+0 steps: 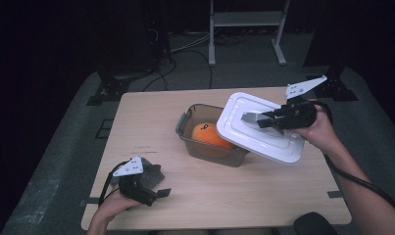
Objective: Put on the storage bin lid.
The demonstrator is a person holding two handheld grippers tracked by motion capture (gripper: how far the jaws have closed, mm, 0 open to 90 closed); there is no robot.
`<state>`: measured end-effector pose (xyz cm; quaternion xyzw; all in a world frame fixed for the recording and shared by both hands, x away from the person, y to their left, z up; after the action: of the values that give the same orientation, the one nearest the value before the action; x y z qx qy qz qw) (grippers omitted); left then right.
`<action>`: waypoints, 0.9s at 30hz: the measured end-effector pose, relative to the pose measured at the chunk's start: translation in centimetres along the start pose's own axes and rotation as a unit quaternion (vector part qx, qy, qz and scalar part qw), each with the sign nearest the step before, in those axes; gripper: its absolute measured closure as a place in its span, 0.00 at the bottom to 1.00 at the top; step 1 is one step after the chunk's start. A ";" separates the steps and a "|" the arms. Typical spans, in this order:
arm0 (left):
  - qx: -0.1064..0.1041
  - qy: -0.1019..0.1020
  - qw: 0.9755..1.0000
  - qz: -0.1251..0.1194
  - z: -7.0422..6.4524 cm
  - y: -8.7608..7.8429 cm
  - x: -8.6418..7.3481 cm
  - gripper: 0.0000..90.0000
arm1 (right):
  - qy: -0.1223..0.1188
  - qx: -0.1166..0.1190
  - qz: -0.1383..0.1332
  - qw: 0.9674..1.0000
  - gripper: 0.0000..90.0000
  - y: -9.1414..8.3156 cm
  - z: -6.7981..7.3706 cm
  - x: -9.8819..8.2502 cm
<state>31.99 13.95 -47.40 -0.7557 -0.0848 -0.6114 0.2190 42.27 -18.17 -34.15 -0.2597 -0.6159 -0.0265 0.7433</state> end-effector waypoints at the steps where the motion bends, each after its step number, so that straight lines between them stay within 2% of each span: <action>1: 0.000 0.000 1.000 0.000 0.0 0.0 0.0 0.03 | -0.001 0.001 -0.001 1.000 0.74 0.2 0.0 0.1; 15: 0.000 0.000 1.000 -0.003 -0.1 -0.1 0.1 0.03 | -0.007 0.020 0.010 1.000 0.74 2.9 0.4 1.3; 27: 0.002 0.000 1.000 -0.006 0.0 -0.3 0.3 0.03 | -0.010 0.035 0.007 0.999 0.74 5.4 0.7 2.5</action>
<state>31.97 14.17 -47.10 -0.7546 -0.0907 -0.6128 0.2166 44.20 -12.57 -33.69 -0.2382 -0.6222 0.0032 0.7457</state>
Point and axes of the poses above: each handheld gripper's, and its own axes: y roughly forward along the jaws, x roughly out of its top, z roughly to its left, the point moved 10 cm from there along y, roughly forward along the jaws, and after that the axes turned 14 degrees about -z, right-handed, at the moved point
